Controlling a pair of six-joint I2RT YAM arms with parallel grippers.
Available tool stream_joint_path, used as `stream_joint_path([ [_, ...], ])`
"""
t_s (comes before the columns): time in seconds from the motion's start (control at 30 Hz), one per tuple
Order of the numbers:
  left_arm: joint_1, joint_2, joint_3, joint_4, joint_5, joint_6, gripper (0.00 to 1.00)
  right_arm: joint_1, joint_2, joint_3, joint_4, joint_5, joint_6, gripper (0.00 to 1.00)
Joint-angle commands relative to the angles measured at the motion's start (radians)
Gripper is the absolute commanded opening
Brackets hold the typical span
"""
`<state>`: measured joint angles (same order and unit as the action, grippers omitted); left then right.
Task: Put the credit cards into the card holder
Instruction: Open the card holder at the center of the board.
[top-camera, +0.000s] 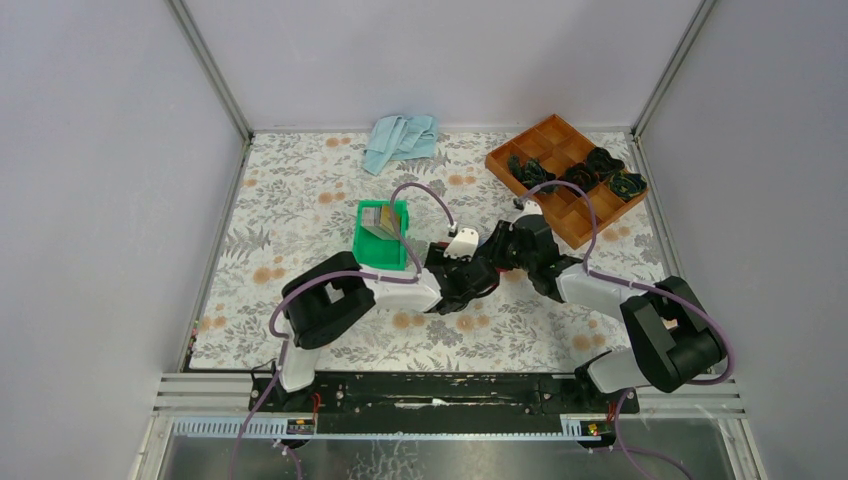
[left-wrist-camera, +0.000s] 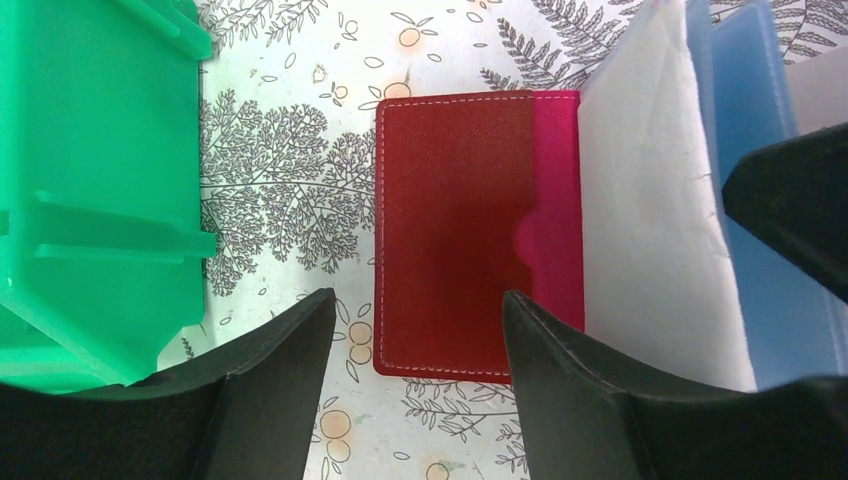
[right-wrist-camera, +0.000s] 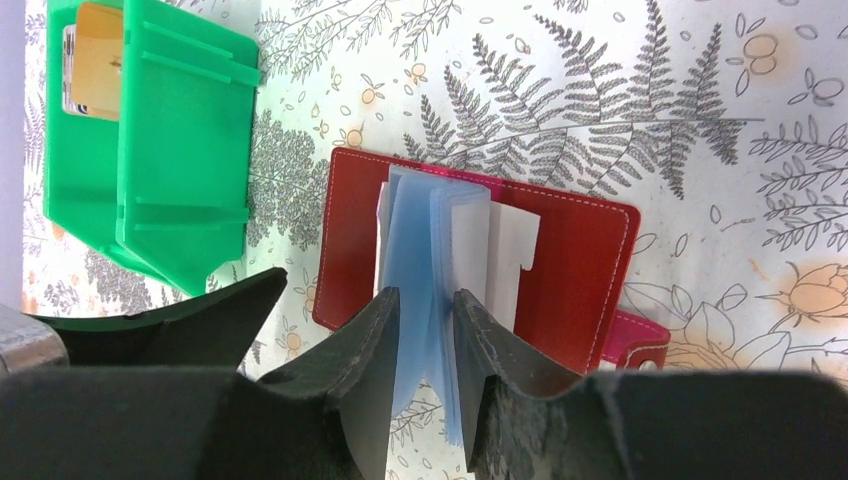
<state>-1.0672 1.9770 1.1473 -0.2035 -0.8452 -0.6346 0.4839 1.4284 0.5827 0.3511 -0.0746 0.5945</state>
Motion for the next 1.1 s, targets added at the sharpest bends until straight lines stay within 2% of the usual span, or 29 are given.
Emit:
stream_joint_path([
  [0.0, -0.015, -0.019, -0.028, -0.053, 0.059, -0.033, 0.70, 0.008, -0.007, -0.018, 0.082, -0.051, 0.039, 0.34],
  [0.63, -0.022, -0.042, -0.055, -0.037, 0.063, -0.046, 0.70, 0.008, 0.005, -0.118, 0.308, -0.108, 0.142, 0.24],
  [1.07, -0.020, -0.053, -0.077, -0.020, 0.062, -0.045, 0.70, 0.008, 0.012, -0.141, 0.380, -0.139, 0.190, 0.37],
])
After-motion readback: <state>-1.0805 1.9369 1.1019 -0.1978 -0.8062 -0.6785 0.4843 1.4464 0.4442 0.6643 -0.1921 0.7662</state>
